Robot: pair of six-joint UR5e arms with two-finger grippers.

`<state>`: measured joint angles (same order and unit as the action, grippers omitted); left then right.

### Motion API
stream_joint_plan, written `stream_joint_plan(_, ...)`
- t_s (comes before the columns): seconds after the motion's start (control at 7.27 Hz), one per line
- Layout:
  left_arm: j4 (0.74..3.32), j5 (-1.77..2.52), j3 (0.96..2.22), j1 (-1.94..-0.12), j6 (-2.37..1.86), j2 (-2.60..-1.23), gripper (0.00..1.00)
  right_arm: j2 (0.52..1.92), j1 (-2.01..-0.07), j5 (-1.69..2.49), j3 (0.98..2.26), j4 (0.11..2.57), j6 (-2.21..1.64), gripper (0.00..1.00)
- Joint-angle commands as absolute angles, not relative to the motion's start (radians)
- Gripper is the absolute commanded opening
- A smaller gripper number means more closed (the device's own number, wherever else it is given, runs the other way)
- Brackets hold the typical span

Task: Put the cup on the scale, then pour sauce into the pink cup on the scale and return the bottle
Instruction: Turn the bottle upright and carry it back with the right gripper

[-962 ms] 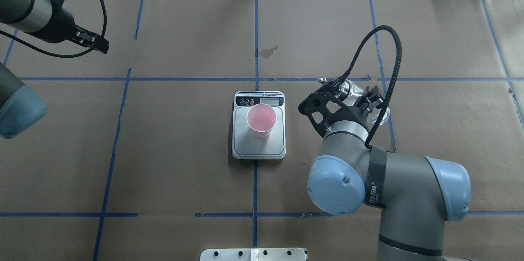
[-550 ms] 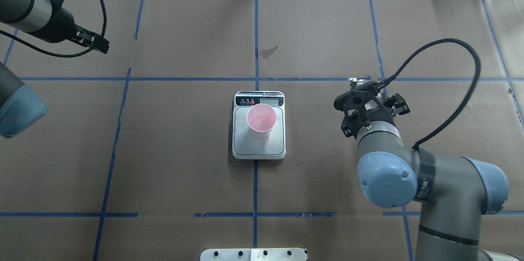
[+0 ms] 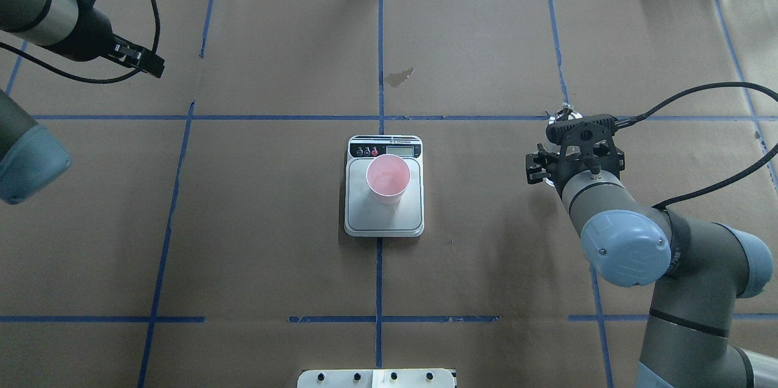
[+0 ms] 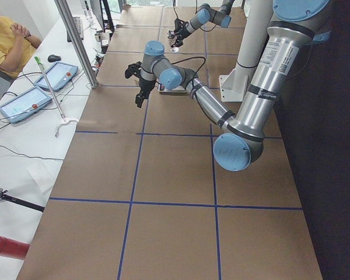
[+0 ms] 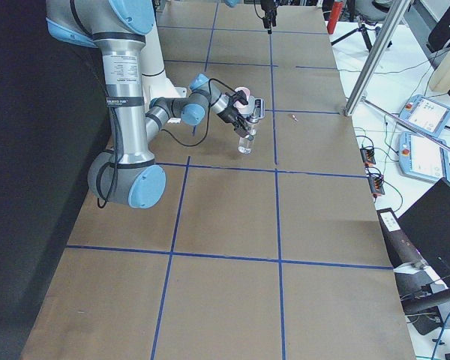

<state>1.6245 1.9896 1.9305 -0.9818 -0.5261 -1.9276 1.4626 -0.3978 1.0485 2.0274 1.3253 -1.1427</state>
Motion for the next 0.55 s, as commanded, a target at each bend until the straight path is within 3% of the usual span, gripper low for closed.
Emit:
stream_joint_plan(0.0, 1.624, 1.988, 1.927, -0.982, -0.526, -1.930, 0.79, 1.514, -0.432, 1.084, 1.961, 1.172, -1.203, 0.00)
stream_joint_plan(0.41, 1.624, 1.988, 1.933, -0.980, -0.532, -1.936, 0.79, 1.572, -0.430, 1.075, 1.921, 1.020, -1.189, 0.00)
